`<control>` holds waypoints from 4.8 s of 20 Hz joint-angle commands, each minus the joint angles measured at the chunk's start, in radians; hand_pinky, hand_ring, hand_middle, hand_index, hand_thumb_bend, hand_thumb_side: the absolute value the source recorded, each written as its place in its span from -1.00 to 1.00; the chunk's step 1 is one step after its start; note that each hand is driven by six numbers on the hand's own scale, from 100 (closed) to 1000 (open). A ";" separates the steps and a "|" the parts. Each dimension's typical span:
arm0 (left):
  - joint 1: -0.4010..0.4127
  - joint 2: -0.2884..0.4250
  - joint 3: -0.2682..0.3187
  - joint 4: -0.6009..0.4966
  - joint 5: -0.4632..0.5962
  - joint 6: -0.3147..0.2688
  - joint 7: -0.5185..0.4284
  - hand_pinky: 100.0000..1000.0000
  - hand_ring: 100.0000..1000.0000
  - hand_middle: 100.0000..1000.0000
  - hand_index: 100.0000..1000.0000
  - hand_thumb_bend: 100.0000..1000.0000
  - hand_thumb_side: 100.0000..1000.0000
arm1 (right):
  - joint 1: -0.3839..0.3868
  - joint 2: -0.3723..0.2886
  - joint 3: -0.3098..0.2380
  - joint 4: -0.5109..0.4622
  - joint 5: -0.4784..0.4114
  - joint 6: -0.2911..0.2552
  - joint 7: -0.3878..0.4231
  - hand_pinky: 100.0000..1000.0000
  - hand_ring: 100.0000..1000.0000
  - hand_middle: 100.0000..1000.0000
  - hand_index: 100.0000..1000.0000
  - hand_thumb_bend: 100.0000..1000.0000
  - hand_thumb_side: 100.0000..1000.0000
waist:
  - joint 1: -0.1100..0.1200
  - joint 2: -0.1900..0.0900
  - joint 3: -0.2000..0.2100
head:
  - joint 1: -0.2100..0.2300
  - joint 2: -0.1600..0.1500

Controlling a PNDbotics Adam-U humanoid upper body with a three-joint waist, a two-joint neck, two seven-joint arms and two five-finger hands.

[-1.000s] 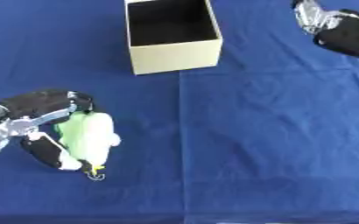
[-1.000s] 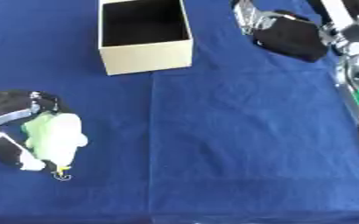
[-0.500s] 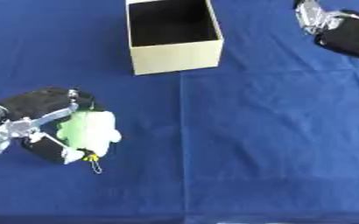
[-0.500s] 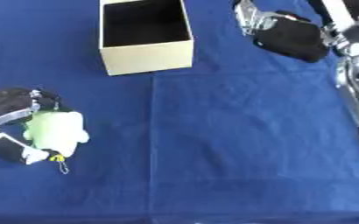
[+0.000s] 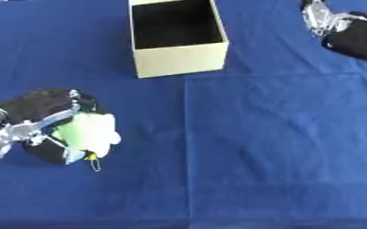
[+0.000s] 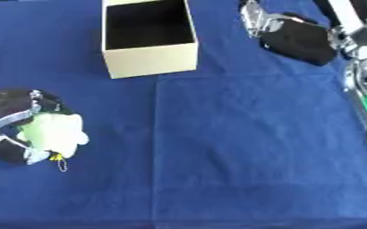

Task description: Pick up objects on the table and place them in the box.

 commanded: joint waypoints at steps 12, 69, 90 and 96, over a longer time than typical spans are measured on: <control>-0.108 0.035 0.065 -0.059 -0.051 0.020 0.055 -0.68 -0.46 -0.02 0.30 -1.00 -0.91 | -0.019 -0.022 -0.012 -0.015 -0.001 -0.003 -0.003 0.84 0.72 0.56 0.75 -1.00 0.29 | 0.005 -0.010 -0.001 | -0.003 -0.022; -0.843 -0.492 0.142 0.823 -0.467 -0.112 0.170 0.12 0.44 0.47 0.67 0.19 -0.45 | -0.098 0.005 0.002 -0.015 -0.019 -0.014 0.009 0.84 0.72 0.56 0.76 -1.00 0.31 | 0.002 0.059 -0.087 | 0.026 -0.118; -0.818 -0.451 0.159 0.705 -0.398 -0.105 0.174 -0.01 0.36 0.35 0.60 -0.01 -0.44 | -0.084 0.011 -0.005 -0.015 -0.013 -0.012 0.006 0.84 0.73 0.56 0.75 -1.00 0.30 | -0.003 0.033 -0.072 | 0.023 -0.096; -0.747 -0.354 0.144 0.519 -0.287 -0.088 0.150 0.00 0.36 0.36 0.58 -0.13 -0.42 | -0.072 0.011 -0.008 -0.015 -0.007 -0.015 0.006 0.84 0.73 0.56 0.75 -1.00 0.28 | 0.000 0.015 -0.052 | 0.013 -0.085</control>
